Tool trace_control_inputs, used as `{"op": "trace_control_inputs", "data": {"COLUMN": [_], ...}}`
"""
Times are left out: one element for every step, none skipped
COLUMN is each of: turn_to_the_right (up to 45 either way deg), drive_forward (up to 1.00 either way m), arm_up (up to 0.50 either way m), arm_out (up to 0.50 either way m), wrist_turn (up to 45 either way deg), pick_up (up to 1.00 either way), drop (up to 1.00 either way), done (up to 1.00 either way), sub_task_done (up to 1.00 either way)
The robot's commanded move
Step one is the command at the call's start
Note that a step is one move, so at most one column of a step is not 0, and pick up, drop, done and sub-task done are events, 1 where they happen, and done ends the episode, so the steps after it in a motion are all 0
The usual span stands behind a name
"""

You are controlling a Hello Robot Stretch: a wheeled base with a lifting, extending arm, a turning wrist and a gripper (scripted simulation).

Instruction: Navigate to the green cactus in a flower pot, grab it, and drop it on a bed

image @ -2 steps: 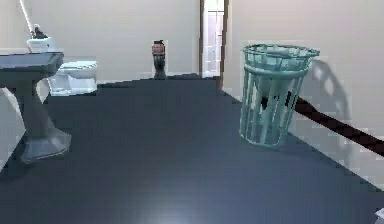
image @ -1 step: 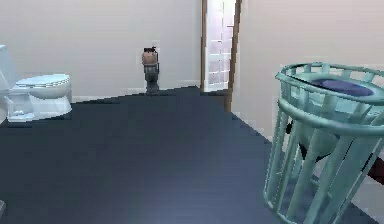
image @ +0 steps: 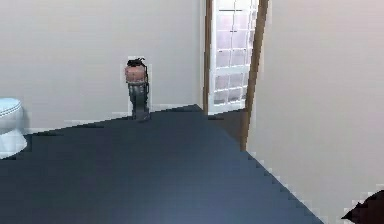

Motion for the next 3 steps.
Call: {"op": "trace_control_inputs", "data": {"turn_to_the_right": [3.0,-45.0,-45.0], "drive_forward": [0.00,0.00,0.00], "arm_up": [0.00,0.00,0.00], "arm_out": [0.00,0.00,0.00], "wrist_turn": [0.0,0.0,0.0], "pick_up": [0.00,0.00,0.00], "drop": [0.00,0.00,0.00], "done": [0.00,0.00,0.00], "sub_task_done": [0.00,0.00,0.00]}}
